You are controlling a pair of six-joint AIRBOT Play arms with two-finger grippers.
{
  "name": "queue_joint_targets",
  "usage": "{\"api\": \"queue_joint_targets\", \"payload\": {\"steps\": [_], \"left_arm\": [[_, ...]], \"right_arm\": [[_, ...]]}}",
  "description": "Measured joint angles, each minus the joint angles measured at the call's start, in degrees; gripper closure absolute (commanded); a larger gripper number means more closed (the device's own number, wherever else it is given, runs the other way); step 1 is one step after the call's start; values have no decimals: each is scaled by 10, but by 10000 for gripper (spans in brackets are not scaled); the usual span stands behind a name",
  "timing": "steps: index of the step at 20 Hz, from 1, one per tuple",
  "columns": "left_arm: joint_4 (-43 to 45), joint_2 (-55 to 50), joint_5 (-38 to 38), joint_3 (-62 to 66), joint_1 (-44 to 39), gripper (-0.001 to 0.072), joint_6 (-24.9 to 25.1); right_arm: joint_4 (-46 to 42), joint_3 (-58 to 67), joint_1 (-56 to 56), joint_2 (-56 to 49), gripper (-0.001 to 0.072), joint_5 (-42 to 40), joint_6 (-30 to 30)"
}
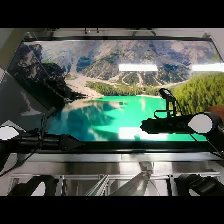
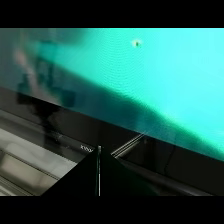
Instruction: Fold the shirts.
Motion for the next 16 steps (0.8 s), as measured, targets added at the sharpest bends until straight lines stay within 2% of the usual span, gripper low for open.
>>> {"api": "queue_joint_targets", "payload": {"steps": [3,4,5,6,8,9,10,13,16], "left_arm": [[0,-2,0,0,0,693,0],[0,-2,0,0,0,608,0],[0,-2,0,0,0,404,1],[0,-2,0,3,0,363,1],[0,-2,2,18,0,362,0],[1,-2,7,31,0,307,0],[5,-2,13,47,0,-13,-3],[48,-2,43,113,4,-13,-43],[162,-2,72,191,46,-10,-110]], "right_arm": [[0,0,0,0,696,0,0],[0,0,0,0,695,0,0],[0,0,0,0,695,0,0],[0,0,0,0,695,0,0],[0,0,0,0,695,0,0],[0,0,0,0,696,0,0],[0,0,0,0,695,0,0],[0,0,0,0,695,0,0],[0,0,0,0,695,0,0]]}}
